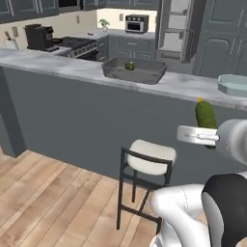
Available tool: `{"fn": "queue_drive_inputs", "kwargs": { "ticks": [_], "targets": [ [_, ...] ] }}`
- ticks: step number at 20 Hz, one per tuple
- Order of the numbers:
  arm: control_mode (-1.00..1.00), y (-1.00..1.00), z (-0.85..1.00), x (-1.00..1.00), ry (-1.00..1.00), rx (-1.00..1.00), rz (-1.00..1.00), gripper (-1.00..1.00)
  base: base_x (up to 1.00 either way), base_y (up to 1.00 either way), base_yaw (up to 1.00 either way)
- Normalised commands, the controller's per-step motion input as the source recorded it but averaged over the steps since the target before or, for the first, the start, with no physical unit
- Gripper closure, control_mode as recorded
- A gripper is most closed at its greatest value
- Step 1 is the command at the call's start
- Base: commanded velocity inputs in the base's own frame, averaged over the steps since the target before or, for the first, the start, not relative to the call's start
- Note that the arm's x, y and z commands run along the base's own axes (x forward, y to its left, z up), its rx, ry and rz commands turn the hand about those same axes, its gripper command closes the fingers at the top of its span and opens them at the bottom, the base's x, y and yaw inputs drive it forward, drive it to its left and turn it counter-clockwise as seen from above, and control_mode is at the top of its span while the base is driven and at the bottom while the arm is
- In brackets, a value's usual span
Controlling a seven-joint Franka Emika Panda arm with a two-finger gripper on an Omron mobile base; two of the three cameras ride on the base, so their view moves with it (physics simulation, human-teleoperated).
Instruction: Place the cold items (cucumber and broccoli) from the fridge in one tupperware on the dining counter. Place the warm items (kebab skewer and hot dog) in the stove area in another tupperware.
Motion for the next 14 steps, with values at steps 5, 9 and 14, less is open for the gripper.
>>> {"fn": "queue_drive_inputs", "kwargs": {
  "ticks": [5,9,14],
  "targets": [
    [1.00,0.00,0.00,0.00,0.00,0.00,0.00,1.00,0.85,1.00,-0.32],
    [1.00,0.00,0.00,0.00,0.00,0.00,0.00,1.00,0.79,0.93,-0.41],
    [1.00,0.00,0.00,0.00,0.00,0.00,0.00,1.00,0.73,0.70,-0.62]
  ]
}}
